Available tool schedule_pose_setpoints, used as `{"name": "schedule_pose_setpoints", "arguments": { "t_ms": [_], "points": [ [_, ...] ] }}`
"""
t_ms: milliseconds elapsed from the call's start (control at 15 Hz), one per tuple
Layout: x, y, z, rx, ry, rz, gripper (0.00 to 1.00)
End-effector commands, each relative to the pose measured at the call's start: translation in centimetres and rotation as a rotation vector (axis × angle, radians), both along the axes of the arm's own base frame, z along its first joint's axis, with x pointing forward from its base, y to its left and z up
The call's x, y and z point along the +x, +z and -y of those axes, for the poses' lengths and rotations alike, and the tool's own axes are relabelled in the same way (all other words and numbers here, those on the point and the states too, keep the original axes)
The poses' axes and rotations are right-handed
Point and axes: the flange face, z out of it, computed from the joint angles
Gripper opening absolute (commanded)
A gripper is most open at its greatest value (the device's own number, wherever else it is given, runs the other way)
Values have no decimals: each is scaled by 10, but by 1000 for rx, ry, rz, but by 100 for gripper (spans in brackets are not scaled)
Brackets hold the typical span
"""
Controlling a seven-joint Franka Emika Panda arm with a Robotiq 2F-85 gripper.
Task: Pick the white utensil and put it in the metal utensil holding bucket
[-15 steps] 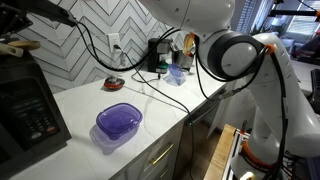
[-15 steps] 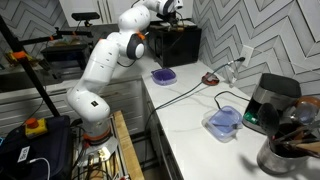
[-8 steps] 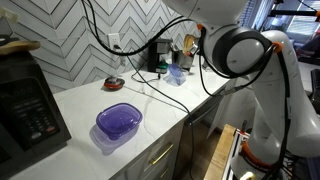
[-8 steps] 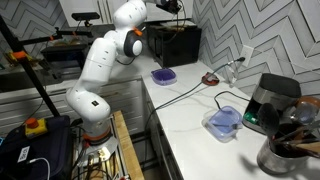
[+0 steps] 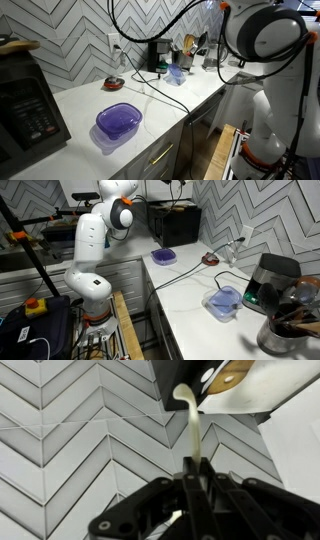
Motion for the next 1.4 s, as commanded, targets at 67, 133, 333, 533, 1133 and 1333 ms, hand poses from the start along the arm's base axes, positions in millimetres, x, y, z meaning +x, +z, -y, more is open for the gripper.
{"name": "schedule_pose_setpoints", "arguments": {
  "t_ms": [67, 133, 333, 533, 1133, 1333],
  "points": [
    [-48, -15, -8, -18, -247, -31, 2],
    [-56, -17, -9, 8, -300, -37, 2],
    [-47, -13, -21, 10, -259, -22, 9],
    [-49, -14, -15, 12, -275, -28, 9],
    [-66, -20, 79, -28, -643, 93, 2],
    [-91, -33, 117, -67, -842, 98, 2]
  ]
}}
